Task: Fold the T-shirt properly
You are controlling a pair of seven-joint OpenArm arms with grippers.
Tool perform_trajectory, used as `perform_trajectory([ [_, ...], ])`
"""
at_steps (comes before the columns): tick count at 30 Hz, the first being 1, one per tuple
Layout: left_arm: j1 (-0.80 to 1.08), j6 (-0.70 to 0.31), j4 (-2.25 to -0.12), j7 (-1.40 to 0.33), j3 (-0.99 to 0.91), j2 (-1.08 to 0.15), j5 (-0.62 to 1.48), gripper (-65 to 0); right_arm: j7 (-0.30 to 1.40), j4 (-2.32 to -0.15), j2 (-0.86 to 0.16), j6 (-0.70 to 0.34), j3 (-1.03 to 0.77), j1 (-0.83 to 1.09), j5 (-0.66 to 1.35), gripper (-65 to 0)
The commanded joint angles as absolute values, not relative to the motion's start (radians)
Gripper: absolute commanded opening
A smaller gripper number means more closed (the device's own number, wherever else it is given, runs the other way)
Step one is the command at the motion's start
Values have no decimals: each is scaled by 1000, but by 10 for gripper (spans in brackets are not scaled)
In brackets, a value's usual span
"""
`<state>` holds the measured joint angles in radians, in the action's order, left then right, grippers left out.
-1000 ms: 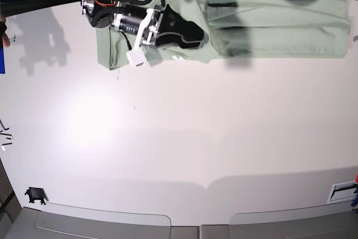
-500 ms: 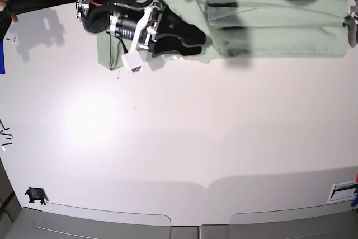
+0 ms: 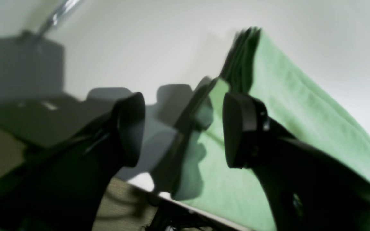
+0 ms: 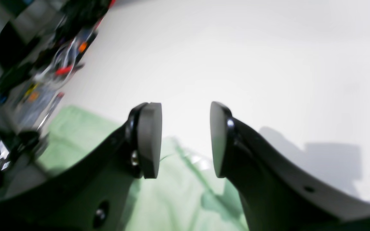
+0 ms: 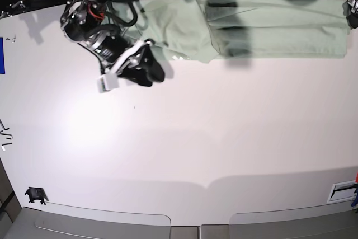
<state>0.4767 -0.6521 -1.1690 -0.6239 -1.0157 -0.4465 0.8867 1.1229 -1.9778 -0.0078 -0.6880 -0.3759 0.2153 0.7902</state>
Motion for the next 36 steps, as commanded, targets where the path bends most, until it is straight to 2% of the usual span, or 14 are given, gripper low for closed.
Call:
perform_trajectory([
  [1, 475, -672, -1167, -597, -1026, -472, 911, -297, 1102, -1996, -9, -685, -397, 197, 810, -419],
  [11, 425, -690, -1079, -590, -872, -500, 916, -297, 1102, -1996, -29, -679, -532, 161, 810, -419],
  [15, 421, -690, -1079, -641, -822, -499, 1000, -297, 1109, -1996, -33, -679, -538, 162, 804, -419],
  [24, 421, -698, -1079, -697, -816, -499, 1061, -297, 1109, -1996, -33, -678, -537, 161, 787, -419],
  [29, 421, -698, -1079, -813, -816, -499, 1163, -297, 1111, -1996, -33, -678, -537, 161, 787, -419],
  [36, 421, -698, -1079, -822, -816, -500, 1172, -297, 1111, -1996, -33, -679, -537, 161, 787, -419],
])
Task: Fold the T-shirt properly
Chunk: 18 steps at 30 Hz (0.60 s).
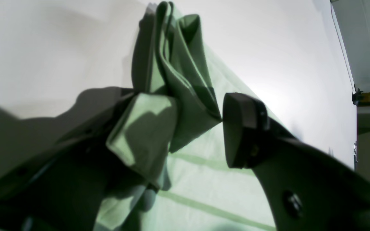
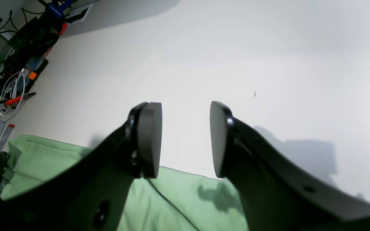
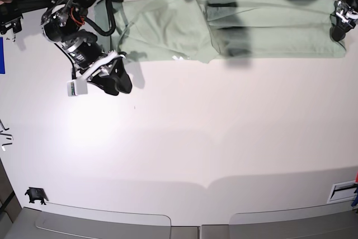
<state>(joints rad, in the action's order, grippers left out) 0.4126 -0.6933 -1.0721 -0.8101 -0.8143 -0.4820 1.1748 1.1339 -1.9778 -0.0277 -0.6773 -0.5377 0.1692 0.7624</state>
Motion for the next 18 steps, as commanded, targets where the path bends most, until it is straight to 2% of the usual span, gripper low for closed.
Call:
perform_trajectory([
  [1, 421, -698, -1079, -823, -816, -500, 1172, -297, 1111, -1996, -33, -678, -537, 161, 787, -419],
  [7, 421, -698, -1080, -837, -816, -509, 1126, -297, 1111, -1996, -33, -678, -537, 161, 787, -419],
  [15, 421, -698, -1080, -839, -816, -582, 1100, -297, 1111, -1996, -33, -678, -537, 161, 787, -419],
  [18, 421, -698, -1080, -865, -816, -602, 1100, -270, 1111, -1996, -33, -678, -537, 161, 788, -419],
])
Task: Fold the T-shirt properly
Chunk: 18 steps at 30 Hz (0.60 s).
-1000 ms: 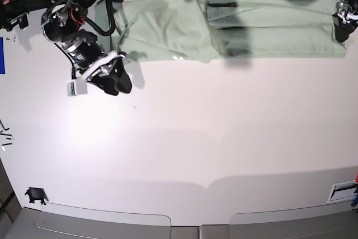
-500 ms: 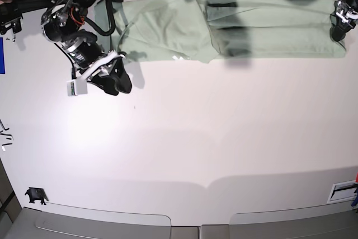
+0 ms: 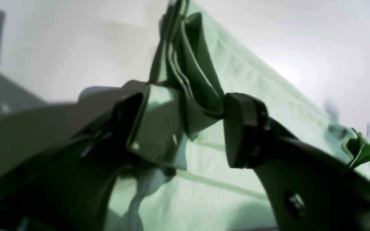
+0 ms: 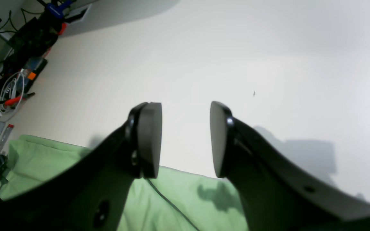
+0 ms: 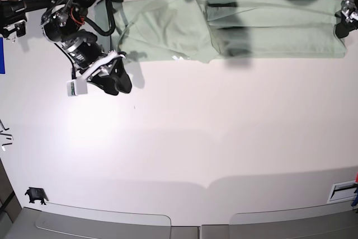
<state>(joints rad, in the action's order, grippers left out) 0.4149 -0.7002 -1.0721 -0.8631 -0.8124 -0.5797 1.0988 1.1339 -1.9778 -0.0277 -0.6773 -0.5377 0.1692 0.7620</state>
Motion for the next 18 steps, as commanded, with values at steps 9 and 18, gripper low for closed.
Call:
perform_trajectory([
  [9, 421, -698, -1079, -863, -816, -596, 1075, -243, 1110, -1996, -33, -679, -537, 161, 788, -419],
  [18, 422, -698, -1079, -868, -816, -596, 1089, -211, 1110, -1996, -33, -679, -537, 161, 788, -419],
])
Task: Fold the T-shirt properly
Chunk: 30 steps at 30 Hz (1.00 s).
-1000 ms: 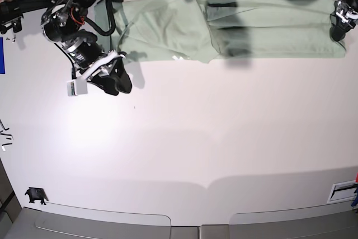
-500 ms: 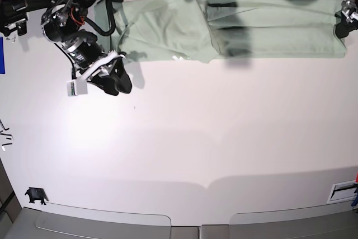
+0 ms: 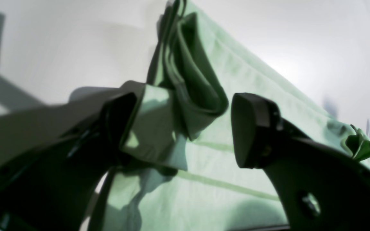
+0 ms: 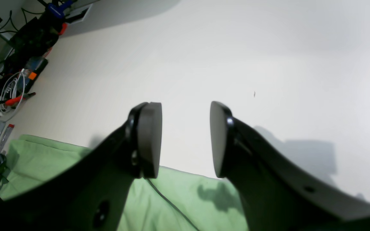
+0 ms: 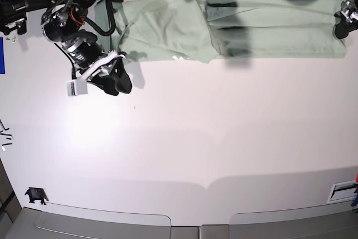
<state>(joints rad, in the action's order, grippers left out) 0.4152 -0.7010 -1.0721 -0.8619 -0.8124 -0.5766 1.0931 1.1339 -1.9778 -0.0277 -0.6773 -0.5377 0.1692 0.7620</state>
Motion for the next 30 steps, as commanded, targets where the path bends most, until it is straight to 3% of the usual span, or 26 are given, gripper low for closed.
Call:
perform_trajectory([
  [1, 422, -698, -1079, -868, -816, -596, 1087, -211, 1110, -1996, -33, -679, -537, 161, 788, -419],
  [11, 421, -698, -1079, -844, -816, -596, 1074, -223, 1110, -1996, -33, -679, -537, 161, 788, -419],
  [15, 421, -698, -1079, -844, -816, -596, 1074, -326, 1110, -1996, -33, -679, -537, 161, 788, -419],
  [22, 421, -698, -1079, -805, -816, -596, 1074, -650, 1110, -1996, -33, -679, -537, 161, 788, -419],
  [30, 421, -698, -1080, -746, -816, -596, 1132, -650, 1115, -1996, -33, -678, -537, 161, 760, -419],
])
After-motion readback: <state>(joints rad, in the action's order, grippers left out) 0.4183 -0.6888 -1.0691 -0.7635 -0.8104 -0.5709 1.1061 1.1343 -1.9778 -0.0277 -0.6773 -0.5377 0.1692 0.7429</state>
